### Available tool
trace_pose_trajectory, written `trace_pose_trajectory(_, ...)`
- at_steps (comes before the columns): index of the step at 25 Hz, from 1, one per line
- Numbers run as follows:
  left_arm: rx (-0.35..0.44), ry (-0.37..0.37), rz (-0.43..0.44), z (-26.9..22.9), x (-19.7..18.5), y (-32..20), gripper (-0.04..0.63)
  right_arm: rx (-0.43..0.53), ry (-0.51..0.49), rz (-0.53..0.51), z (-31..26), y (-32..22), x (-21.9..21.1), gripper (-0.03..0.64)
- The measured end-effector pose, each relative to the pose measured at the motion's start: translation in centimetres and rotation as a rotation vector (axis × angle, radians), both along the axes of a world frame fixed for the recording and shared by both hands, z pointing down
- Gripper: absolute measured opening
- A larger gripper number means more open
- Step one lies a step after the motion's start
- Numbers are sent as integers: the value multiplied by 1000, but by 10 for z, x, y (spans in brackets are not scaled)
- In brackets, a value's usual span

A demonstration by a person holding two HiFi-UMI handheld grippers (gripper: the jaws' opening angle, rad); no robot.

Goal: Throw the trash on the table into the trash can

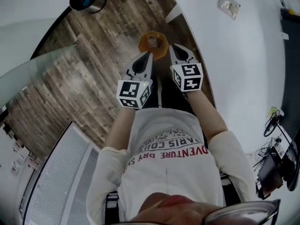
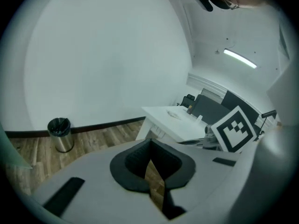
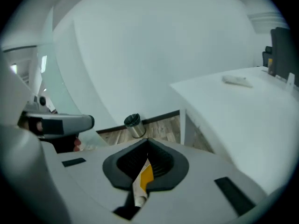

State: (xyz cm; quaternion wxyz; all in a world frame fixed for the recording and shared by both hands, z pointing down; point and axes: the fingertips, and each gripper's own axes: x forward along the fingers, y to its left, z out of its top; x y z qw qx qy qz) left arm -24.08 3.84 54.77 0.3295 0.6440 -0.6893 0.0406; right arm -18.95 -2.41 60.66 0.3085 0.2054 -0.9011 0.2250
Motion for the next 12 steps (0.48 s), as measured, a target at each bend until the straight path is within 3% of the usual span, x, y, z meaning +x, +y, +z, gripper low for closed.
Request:
trace_pose_trajectory(6, 120, -37, 192, -92, 86, -50, 23, 110, -82, 177, -109, -35, 95, 26)
trace_pose_trajectory(12, 275, -49, 459, -171, 204, -109, 23, 267, -112, 479, -188, -69, 239, 26)
